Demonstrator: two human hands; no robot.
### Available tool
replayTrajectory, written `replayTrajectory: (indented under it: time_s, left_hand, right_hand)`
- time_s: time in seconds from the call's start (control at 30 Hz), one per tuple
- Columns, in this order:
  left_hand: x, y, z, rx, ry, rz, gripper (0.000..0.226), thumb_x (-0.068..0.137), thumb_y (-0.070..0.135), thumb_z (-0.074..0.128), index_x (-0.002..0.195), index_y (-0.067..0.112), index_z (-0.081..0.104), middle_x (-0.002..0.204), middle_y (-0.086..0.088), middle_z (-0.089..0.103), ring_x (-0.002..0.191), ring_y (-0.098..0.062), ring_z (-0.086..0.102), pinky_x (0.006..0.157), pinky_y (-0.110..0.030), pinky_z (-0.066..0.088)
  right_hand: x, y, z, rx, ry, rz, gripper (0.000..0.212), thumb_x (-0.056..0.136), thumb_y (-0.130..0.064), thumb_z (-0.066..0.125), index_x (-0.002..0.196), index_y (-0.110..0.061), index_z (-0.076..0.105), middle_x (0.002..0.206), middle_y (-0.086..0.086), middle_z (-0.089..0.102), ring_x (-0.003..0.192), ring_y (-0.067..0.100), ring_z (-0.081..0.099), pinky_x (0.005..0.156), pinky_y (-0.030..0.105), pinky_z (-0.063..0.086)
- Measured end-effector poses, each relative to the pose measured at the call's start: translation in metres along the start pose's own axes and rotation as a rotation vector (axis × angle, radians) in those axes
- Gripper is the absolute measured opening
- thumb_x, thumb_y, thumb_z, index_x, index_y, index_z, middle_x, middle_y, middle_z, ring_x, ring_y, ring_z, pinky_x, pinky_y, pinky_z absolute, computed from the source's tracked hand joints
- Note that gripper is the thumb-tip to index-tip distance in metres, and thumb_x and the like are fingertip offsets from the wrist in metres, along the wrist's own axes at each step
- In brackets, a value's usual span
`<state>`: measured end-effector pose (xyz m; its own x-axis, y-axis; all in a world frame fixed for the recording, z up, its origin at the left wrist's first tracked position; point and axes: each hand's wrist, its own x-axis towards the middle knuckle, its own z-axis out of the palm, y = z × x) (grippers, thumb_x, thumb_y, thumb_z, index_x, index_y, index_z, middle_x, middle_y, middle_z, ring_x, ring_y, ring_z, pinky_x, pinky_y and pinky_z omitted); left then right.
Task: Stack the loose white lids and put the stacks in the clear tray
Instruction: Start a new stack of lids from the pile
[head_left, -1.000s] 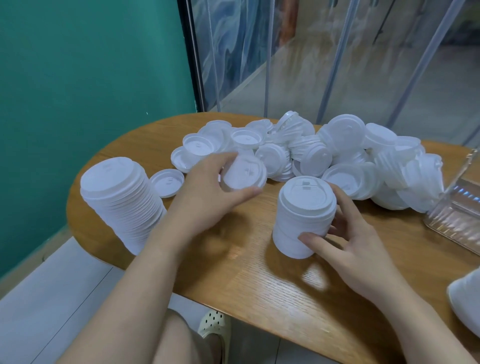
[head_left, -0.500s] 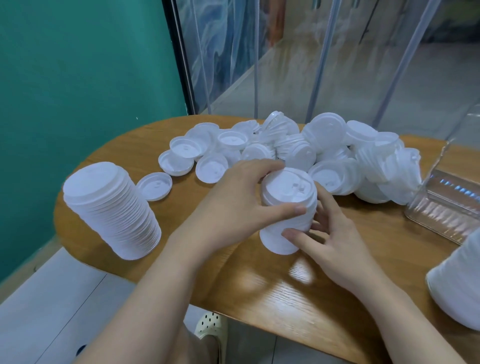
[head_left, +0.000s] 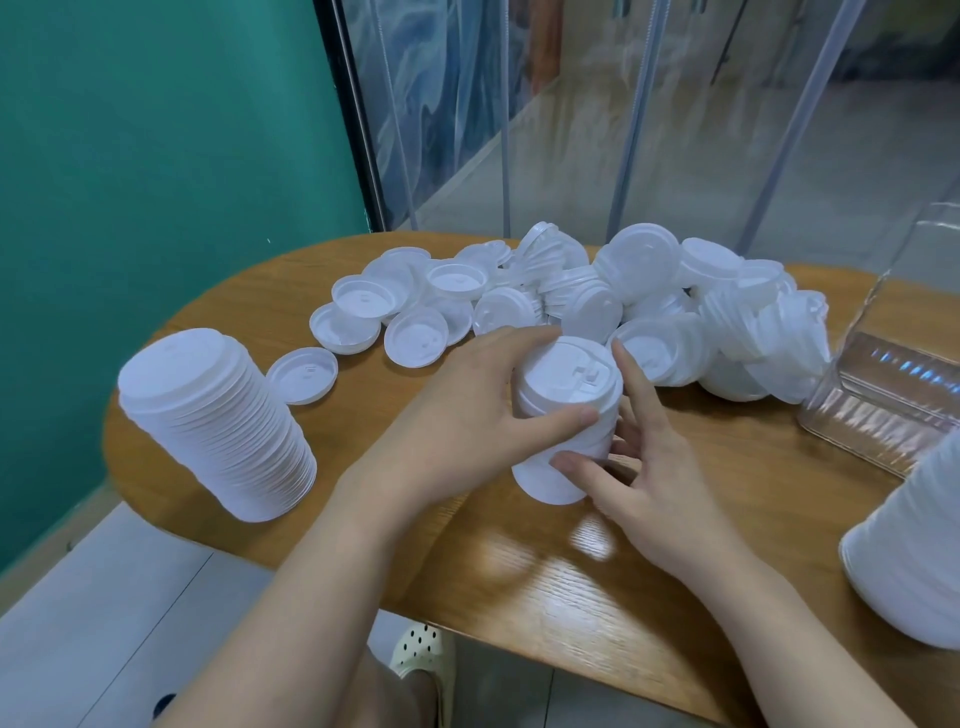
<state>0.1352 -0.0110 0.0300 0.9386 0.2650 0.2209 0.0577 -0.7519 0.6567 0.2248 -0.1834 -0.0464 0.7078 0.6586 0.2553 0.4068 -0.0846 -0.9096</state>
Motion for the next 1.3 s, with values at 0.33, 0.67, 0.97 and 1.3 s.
replayTrajectory:
  time_s: [0.33, 0.67, 0.97, 1.3]
  left_hand:
    - [-0.004, 0.001, 0.007, -0.014, 0.022, -0.024, 0.076, 0.087, 0.056, 0.074, 0.152, 0.029, 0.046, 0.146, 0.014, 0.054, 0.133, -0.002, 0.046, 0.111, -0.025, 0.040]
    - [-0.003, -0.008, 0.013, -0.035, 0.005, -0.010, 0.071, 0.091, 0.059, 0.066, 0.151, 0.028, 0.045, 0.139, 0.015, 0.056, 0.127, -0.002, 0.046, 0.106, -0.021, 0.037]
    - [-0.002, -0.014, 0.023, -0.059, 0.100, -0.013, 0.075, 0.085, 0.065, 0.069, 0.150, 0.031, 0.048, 0.135, 0.011, 0.058, 0.126, -0.003, 0.048, 0.104, -0.018, 0.038]
    - [0.018, -0.076, 0.018, 0.012, 0.309, -0.053, 0.040, 0.104, 0.045, 0.051, 0.133, 0.019, 0.063, 0.128, 0.006, 0.065, 0.121, -0.014, 0.055, 0.104, -0.031, 0.042]
  right_hand:
    - [-0.002, -0.005, 0.001, 0.010, 0.002, -0.047, 0.098, 0.080, -0.039, 0.076, 0.153, -0.061, 0.016, 0.133, -0.044, 0.054, 0.121, -0.004, 0.062, 0.095, 0.020, 0.054]
    - [-0.001, -0.006, 0.000, 0.007, -0.003, -0.041, 0.094, 0.076, -0.045, 0.076, 0.156, -0.051, 0.028, 0.133, -0.034, 0.061, 0.118, 0.002, 0.065, 0.094, 0.024, 0.056]
    - [0.001, -0.006, 0.001, 0.003, 0.000, -0.024, 0.088, 0.078, -0.046, 0.078, 0.150, -0.060, 0.031, 0.133, -0.033, 0.060, 0.121, 0.004, 0.064, 0.096, 0.034, 0.056]
    - [0.000, -0.008, -0.002, -0.036, -0.005, -0.006, 0.086, 0.077, -0.046, 0.078, 0.145, -0.067, 0.031, 0.132, -0.038, 0.057, 0.122, -0.002, 0.061, 0.092, 0.023, 0.054]
